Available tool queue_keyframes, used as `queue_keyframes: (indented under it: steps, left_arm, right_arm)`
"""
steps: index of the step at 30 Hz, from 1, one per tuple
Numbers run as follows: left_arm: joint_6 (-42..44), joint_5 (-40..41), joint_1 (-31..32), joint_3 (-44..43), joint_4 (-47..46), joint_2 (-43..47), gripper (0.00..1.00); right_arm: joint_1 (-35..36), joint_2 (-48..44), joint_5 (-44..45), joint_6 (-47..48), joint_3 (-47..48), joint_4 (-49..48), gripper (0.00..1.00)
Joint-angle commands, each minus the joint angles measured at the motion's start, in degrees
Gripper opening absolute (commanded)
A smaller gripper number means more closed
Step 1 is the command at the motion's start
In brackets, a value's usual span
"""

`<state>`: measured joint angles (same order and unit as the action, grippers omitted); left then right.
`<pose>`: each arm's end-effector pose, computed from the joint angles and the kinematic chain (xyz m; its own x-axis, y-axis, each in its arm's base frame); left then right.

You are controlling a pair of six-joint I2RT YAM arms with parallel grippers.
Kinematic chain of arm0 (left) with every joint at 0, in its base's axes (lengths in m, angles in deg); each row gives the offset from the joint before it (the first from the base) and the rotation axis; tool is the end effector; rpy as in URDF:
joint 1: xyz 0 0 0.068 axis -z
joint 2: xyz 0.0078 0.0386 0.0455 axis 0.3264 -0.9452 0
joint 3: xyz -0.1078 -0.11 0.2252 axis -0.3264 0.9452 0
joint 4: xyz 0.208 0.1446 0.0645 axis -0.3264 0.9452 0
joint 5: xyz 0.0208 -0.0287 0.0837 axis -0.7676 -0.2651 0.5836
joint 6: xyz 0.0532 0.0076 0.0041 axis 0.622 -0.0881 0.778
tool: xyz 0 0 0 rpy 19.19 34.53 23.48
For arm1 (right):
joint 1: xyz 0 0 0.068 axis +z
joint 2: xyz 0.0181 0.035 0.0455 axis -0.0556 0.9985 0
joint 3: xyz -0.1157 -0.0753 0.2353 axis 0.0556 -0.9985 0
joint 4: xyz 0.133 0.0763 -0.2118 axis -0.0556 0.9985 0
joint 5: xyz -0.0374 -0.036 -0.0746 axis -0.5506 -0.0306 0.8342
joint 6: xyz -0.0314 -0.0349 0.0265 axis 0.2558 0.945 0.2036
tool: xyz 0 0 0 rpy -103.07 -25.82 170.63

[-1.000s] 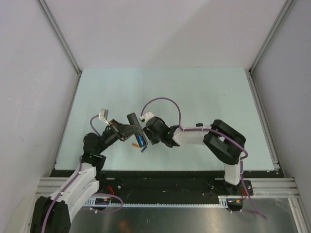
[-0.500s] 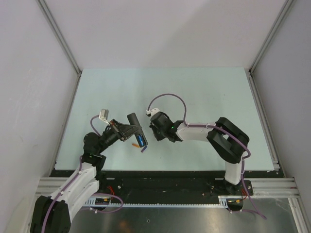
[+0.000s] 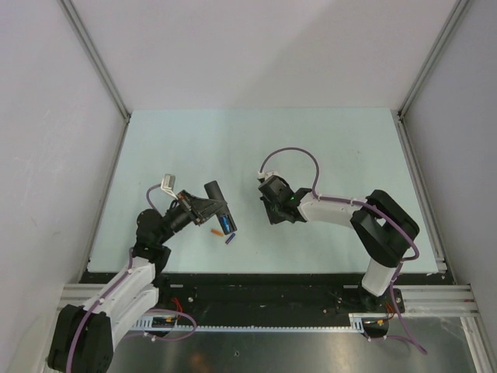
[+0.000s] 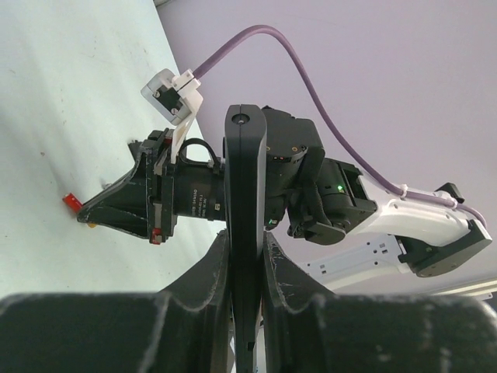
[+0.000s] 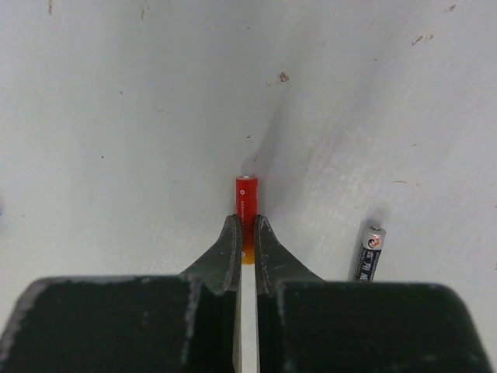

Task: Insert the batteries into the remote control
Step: Adjust the battery at the center of the board.

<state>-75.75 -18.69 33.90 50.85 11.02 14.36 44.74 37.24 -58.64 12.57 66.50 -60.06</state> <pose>0.1564 -0.0627 0.2166 -0.6910 -0.6193 -0.3728 0.3455 0.1700 -0.9229 0.2384 0.2554 0.1638 -0.7545 -0.3459 -0.5578 -0.4447 0.8945 0.0468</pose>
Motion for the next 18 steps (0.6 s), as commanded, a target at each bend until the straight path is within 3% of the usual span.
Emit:
queue_keyframes:
  steps: [1,7,14,18]
  left_arm:
    - [1.54,0.35,-0.26,-2.23,-1.73,-0.29,0.00]
    - [1.54,0.61,-0.26,-1.62,-1.73,-0.03,0.00]
    - [1.81,0.26,-0.26,-1.71,-1.73,-0.38,0.00]
    - [1.89,0.17,-0.26,-1.44,-1.73,-0.29,0.00]
  right_arm:
    - [-0.37,1.13,2.79,-1.21,-0.25,1.52,0.00]
    - [-0.72,1.93,3.40,-2.00,-0.25,1.78,0.04]
    - [-0.64,1.75,4.11,-1.39,-0.16,2.49,0.19]
    - [-0.64,1.75,4.46,0.19,-0.16,2.49,0.16]
